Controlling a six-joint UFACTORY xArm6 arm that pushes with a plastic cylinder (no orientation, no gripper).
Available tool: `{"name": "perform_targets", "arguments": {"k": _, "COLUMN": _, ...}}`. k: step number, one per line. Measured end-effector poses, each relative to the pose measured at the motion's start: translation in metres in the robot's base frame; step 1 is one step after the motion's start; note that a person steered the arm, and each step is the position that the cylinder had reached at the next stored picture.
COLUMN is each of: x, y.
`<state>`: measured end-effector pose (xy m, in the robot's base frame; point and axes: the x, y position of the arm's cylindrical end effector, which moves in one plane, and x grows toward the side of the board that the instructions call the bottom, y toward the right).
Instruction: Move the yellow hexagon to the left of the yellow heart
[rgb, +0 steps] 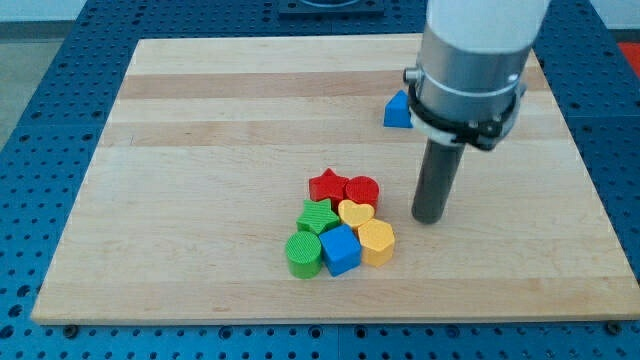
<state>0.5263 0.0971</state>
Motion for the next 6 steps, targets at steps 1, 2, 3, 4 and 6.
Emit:
{"name": "perform_targets", "arguments": {"k": 1, "x": 0.033, "y": -0.020}}
{"name": "perform_targets", "arguments": {"k": 2, "x": 0.058, "y": -0.048}}
{"name": "perform_targets", "arguments": {"k": 3, "x": 0.059, "y": -0.080}}
{"name": "perform_targets", "arguments": {"k": 4, "x": 0.059, "y": -0.087}}
{"name": "perform_targets", "arguments": {"k": 6, "x": 0.005, "y": -0.097}}
